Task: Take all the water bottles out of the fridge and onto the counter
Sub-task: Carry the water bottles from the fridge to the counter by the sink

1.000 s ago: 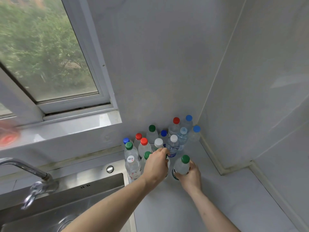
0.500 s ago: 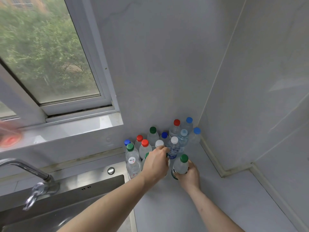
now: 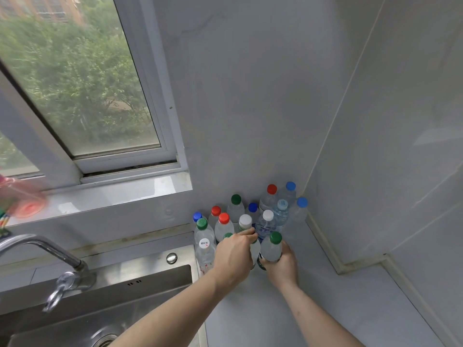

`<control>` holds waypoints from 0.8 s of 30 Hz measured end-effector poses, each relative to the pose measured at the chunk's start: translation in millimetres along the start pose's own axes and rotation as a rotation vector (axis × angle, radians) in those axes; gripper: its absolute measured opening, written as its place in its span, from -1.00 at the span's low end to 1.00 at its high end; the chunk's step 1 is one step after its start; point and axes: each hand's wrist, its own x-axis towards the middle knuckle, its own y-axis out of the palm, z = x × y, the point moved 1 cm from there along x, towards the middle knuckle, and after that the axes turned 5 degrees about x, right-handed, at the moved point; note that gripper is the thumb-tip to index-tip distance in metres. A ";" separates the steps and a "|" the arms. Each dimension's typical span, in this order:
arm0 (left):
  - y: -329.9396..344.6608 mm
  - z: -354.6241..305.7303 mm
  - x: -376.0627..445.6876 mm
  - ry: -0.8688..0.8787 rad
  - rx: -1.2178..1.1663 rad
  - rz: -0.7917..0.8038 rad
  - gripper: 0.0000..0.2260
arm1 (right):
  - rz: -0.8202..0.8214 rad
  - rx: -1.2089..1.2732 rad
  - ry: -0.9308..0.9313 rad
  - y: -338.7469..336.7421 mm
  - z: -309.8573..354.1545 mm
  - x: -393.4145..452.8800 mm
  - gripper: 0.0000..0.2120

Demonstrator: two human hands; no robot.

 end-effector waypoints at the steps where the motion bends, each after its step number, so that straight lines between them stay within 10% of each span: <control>1: -0.6 -0.6 -1.8 -0.002 0.011 0.016 -0.39 | 0.001 0.004 -0.002 0.3 -0.2 0.1 -0.63; 24: -8.8 12.8 -42.8 0.039 0.124 0.238 -0.17 | -0.022 0.078 0.026 -13.6 32.5 -25.6 -0.36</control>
